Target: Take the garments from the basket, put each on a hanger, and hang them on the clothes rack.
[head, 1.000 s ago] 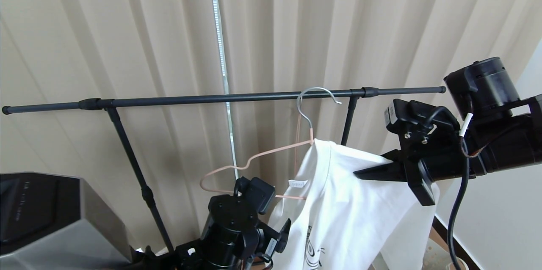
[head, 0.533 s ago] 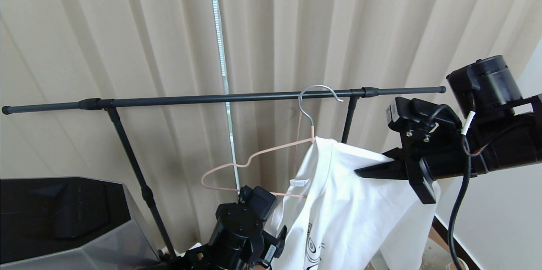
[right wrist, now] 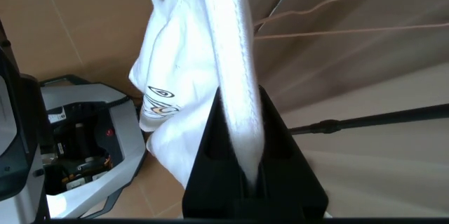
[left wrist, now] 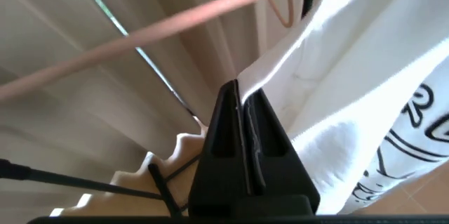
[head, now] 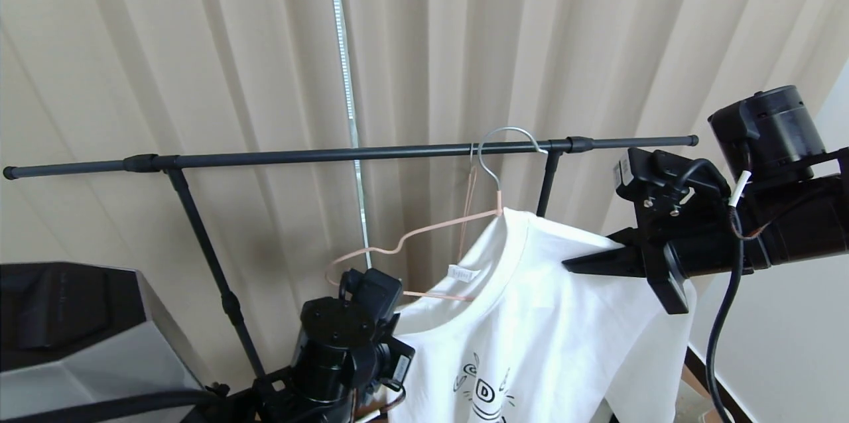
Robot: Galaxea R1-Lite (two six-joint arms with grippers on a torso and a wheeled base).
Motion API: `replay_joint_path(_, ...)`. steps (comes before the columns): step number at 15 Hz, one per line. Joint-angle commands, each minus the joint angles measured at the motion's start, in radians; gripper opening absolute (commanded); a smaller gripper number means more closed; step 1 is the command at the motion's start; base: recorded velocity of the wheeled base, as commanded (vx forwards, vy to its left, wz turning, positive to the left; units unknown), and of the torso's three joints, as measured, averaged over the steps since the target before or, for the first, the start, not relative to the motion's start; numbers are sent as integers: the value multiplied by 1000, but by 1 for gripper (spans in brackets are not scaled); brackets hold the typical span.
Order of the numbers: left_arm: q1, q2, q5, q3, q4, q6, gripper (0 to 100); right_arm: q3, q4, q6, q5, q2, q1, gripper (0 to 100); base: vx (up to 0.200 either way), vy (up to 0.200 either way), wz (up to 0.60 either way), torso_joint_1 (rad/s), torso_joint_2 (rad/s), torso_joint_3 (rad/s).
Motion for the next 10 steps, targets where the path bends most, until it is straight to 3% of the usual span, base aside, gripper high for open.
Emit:
replay_joint_path(1, 38, -46, 0, 8, 0, 1, 0, 1, 0, -1, 1, 3, -2, 0, 0, 0, 0, 0, 0, 0)
replay_joint_path(10, 136, -135, 2, 26, 2, 32, 0, 15, 2, -5, -2, -10, -15, 0, 0, 0, 0, 0, 0, 0)
